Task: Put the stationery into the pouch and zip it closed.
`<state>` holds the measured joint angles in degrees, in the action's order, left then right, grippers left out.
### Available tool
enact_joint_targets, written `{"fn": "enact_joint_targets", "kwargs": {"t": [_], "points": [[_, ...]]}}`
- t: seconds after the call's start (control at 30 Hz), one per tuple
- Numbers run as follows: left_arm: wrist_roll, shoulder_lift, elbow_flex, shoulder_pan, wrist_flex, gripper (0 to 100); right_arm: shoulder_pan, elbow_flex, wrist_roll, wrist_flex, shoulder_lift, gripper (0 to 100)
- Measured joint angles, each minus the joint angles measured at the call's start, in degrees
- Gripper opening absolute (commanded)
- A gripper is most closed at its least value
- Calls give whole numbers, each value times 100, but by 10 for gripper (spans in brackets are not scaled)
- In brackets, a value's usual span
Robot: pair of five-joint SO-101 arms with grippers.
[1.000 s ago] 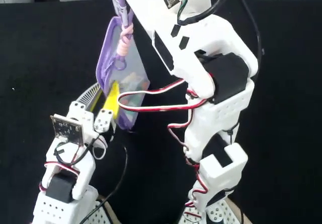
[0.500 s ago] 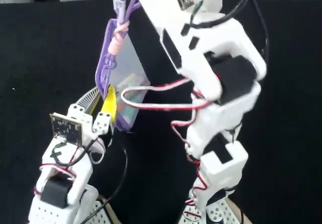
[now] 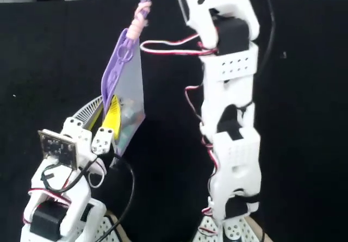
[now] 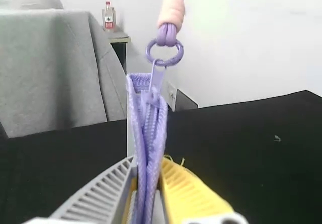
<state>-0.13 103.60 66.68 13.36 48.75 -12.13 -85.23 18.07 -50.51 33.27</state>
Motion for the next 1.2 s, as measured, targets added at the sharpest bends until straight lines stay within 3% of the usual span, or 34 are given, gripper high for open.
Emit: {"fn": "enact_joint_targets", "kwargs": {"t": [0.17,0.5,0.87,1.2], "points": [[0,0,-431,0,9,28,352,0,-62,26,9,11],[-158,-26,-1442,26,343,28,1169,-18,-1407,26,246,11],[-220,-53,-2013,79,290,28,2154,-26,-1512,97,1415,11],[-220,-79,-2004,88,193,29,2382,-158,-1521,176,1916,11]]}}
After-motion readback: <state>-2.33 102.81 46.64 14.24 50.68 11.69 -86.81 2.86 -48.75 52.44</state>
